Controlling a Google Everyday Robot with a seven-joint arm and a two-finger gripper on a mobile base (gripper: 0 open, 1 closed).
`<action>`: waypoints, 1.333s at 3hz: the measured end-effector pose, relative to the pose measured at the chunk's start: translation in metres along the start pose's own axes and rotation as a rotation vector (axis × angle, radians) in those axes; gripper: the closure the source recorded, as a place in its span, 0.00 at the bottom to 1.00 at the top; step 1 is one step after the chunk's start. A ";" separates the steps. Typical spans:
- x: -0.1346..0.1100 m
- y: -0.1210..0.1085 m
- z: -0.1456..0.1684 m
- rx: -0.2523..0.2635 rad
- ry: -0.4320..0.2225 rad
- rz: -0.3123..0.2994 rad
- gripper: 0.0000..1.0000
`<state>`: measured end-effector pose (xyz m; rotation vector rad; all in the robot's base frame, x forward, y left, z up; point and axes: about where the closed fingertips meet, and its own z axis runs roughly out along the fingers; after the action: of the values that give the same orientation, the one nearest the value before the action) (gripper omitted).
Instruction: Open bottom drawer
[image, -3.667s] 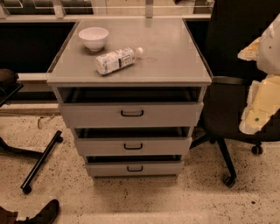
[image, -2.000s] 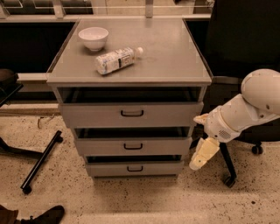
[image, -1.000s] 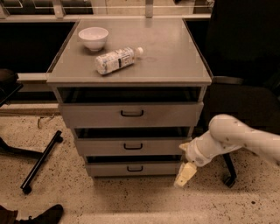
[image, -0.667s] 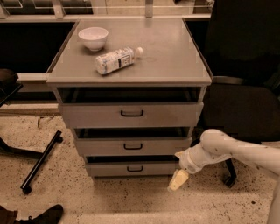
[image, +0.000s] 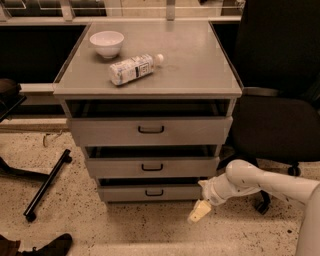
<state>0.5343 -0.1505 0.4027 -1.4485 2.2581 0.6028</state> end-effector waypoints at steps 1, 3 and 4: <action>0.001 -0.018 0.030 0.008 -0.023 -0.056 0.00; -0.012 -0.066 0.104 0.109 -0.199 -0.187 0.00; -0.013 -0.066 0.109 0.084 -0.232 -0.210 0.00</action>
Offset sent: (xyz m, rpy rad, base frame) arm 0.0959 0.0334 -0.1086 0.1259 -0.3699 0.0189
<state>0.6102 -0.1056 0.3092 -1.4682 1.9037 0.5698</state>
